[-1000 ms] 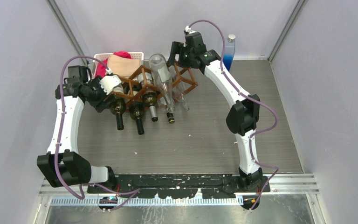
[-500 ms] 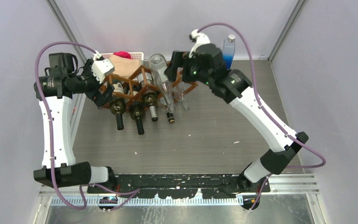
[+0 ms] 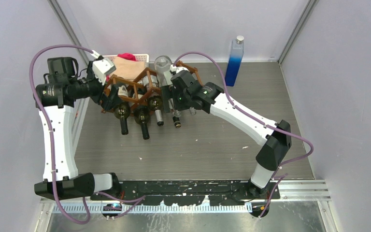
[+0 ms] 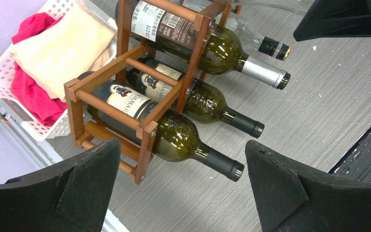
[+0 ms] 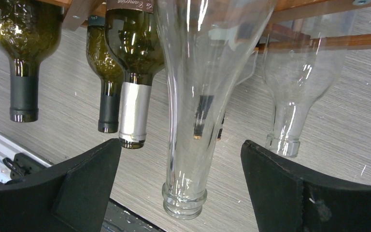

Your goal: Take the wine bottle off the wine rack

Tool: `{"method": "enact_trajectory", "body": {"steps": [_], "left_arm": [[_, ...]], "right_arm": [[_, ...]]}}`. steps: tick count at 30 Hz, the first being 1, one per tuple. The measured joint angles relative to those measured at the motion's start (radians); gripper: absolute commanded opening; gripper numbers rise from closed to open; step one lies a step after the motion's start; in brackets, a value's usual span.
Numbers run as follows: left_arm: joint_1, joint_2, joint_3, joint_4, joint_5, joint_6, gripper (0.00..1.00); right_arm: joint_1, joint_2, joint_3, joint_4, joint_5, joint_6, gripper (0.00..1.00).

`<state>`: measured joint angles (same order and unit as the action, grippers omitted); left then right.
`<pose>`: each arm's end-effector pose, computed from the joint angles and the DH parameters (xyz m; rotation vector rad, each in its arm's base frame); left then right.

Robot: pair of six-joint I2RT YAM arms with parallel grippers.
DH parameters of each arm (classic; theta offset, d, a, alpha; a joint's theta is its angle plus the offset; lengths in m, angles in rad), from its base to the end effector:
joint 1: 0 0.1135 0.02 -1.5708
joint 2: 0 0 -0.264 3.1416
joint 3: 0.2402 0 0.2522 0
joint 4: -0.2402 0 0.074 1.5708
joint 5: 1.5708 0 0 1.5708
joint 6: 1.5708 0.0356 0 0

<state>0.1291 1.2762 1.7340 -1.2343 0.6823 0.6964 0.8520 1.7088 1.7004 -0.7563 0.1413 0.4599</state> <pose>0.2102 0.0047 0.4570 0.9054 1.9665 -0.3361 0.2544 0.2831 0.3573 -0.3927 2.3456 0.4849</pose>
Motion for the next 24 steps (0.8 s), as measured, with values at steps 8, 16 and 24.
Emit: {"method": "enact_trajectory", "body": {"steps": [8,16,24], "left_arm": [[-0.018,-0.044,-0.079,0.025,0.018,-0.011,1.00],[-0.064,-0.089,-0.157,0.056,0.016,-0.013,1.00],[-0.085,-0.167,-0.256,0.102,0.018,-0.005,1.00]], "right_arm": [[0.000,0.034,0.004,0.055,0.006,0.000,0.83],[-0.002,0.091,0.006,0.089,0.006,0.015,0.60],[-0.018,0.086,-0.018,0.122,0.014,0.035,0.02]]}}
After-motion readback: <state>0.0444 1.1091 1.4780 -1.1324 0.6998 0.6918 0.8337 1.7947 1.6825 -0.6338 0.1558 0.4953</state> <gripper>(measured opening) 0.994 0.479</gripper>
